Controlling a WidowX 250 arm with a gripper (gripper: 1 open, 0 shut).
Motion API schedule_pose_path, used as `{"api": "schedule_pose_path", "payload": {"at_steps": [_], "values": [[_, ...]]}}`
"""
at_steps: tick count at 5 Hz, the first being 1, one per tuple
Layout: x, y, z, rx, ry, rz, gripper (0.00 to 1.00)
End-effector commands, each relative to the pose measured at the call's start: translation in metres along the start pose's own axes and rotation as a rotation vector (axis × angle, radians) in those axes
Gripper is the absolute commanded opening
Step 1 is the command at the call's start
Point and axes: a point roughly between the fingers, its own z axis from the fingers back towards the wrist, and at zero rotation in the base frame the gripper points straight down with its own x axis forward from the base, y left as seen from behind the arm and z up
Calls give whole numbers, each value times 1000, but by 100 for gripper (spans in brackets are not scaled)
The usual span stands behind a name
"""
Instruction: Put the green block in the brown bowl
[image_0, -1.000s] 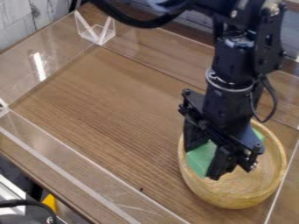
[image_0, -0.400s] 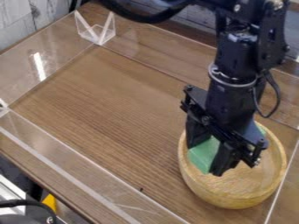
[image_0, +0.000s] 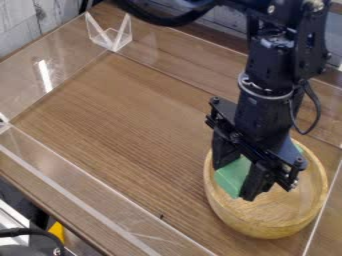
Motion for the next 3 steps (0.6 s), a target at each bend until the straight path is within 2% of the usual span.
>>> {"api": "schedule_pose_path", "payload": {"at_steps": [1,3], "values": [[5,0,14,3,-57,-3,0],[4,-1,13,7,-56,1,0]]}}
